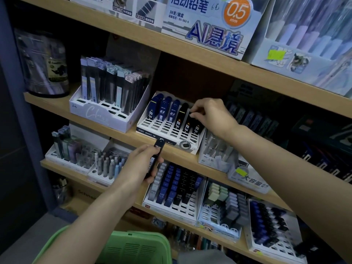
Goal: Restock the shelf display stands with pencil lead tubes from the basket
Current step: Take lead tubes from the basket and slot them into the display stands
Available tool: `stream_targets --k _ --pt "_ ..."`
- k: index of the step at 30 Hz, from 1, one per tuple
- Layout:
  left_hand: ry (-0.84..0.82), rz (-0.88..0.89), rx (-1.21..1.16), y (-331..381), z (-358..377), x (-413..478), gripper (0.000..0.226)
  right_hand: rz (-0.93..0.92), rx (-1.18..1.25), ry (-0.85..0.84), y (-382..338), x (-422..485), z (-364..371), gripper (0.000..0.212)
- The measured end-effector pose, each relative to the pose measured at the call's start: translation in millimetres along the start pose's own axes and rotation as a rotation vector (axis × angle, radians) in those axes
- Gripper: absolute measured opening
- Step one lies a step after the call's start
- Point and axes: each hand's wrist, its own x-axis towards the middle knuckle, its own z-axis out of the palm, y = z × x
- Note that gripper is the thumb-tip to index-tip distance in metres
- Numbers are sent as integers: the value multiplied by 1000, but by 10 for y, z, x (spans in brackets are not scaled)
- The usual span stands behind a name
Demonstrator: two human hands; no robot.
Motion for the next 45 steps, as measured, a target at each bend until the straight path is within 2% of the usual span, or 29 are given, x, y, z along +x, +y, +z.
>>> stream_targets --k 3,5,7,9,12,14,16,19,23,25,28,30,33,36,40,45 --pt "-19 6 8 1 16 -4 21 15 -58 -35 -26 -30 -13 18" --pt "-40 38 46 8 20 -33 18 9 -78 37 -110 -94 -19 24" --pt "-77 98 97 28 28 -63 15 20 70 101 -283 -202 -40 22" --pt "-131 173 160 46 38 -62 15 52 241 -13 -458 -327 -59 23" --pt "-176 265 320 56 54 -3 14 -11 260 -238 -576 -489 -60 17" --pt "-165 300 362 57 63 32 11 -42 269 -233 -577 -546 -78 10" --pt "-129 317 319 62 61 53 5 -24 333 -160 -560 -582 -123 7" --pt "-63 386 309 91 45 77 5 103 466 -115 -550 -632 -195 12" --pt "-6 568 368 184 129 77 11 422 642 -327 -511 -660 -319 42" --pt "20 679 414 240 208 75 16 471 739 -360 -470 -654 -408 36" --pt "77 831 575 307 334 92 19 497 931 -221 -375 -592 -511 15" --pt "80 850 674 318 396 125 21 459 860 -35 -287 -522 -531 10" --pt "18 788 817 255 444 228 29 326 526 184 -150 -430 -504 9" --pt "-39 746 1025 129 448 331 33 214 283 176 -18 -363 -417 10" --pt "-56 802 1309 -11 438 423 33 121 126 90 84 -295 -264 15" --pt "-57 852 1327 -67 397 434 32 84 51 36 127 -211 -174 16"
